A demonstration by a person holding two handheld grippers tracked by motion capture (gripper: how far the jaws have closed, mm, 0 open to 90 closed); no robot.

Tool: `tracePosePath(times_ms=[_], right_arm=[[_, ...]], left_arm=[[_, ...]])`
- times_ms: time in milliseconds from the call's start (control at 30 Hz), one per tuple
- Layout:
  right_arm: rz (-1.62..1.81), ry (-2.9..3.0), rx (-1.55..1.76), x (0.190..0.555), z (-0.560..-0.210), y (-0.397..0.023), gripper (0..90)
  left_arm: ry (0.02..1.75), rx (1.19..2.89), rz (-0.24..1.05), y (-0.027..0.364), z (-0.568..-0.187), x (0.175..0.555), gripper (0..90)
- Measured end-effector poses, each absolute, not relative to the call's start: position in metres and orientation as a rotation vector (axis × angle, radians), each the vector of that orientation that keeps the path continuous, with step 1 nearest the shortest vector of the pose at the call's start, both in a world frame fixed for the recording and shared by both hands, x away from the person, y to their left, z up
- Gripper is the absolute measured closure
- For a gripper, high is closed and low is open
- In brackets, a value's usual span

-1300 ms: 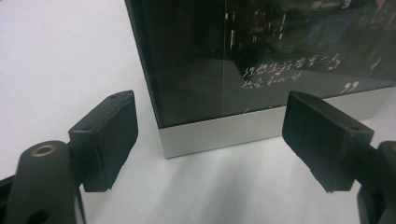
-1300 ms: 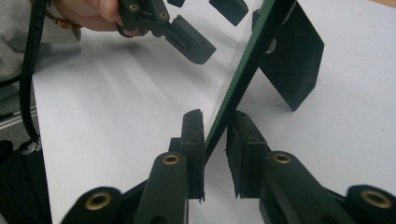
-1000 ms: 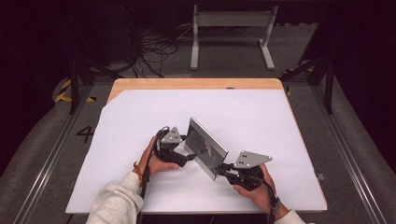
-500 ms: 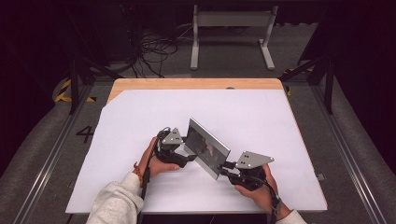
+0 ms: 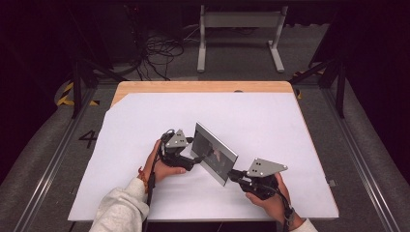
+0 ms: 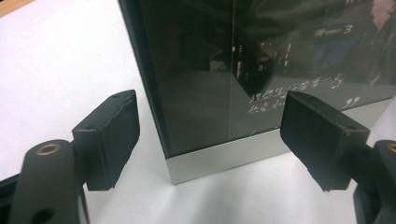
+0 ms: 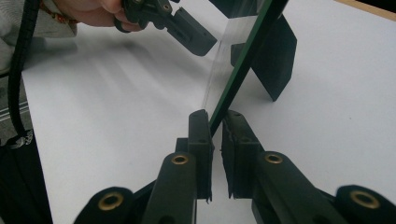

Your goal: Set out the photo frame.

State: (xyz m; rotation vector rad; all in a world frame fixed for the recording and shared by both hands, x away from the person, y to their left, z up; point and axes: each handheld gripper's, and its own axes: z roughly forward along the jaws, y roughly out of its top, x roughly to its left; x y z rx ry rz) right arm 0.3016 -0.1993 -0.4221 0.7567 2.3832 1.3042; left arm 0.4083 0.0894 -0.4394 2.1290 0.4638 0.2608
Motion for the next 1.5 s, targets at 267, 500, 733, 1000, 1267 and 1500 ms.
tracePosePath(times_ms=[267, 500, 733, 1000, 1267, 1500], right_arm=[[1.307, 2.365, 0.759, 0.3, -0.424, -0.199, 82.9], [1.314, 2.327, 0.769, 0.3, -0.427, -0.2, 83.2], [1.304, 2.312, 0.767, 0.3, -0.427, -0.2, 83.2], [1.304, 2.284, 0.785, 0.302, -0.428, -0.203, 83.3], [1.3, 2.259, 0.809, 0.306, -0.429, -0.205, 83.8], [1.307, 2.254, 0.831, 0.312, -0.429, -0.208, 84.1]], left_arm=[[0.442, 2.16, 0.238, 0.086, -0.442, 0.409, 21.9], [0.456, 2.17, 0.239, 0.089, -0.441, 0.408, 25.8], [0.478, 2.156, 0.225, 0.096, -0.44, 0.408, 32.6], [0.488, 2.155, 0.216, 0.106, -0.439, 0.406, 43.5], [0.478, 2.181, 0.243, 0.111, -0.438, 0.398, 47.6], [0.485, 2.173, 0.231, 0.115, -0.438, 0.394, 49.5]])
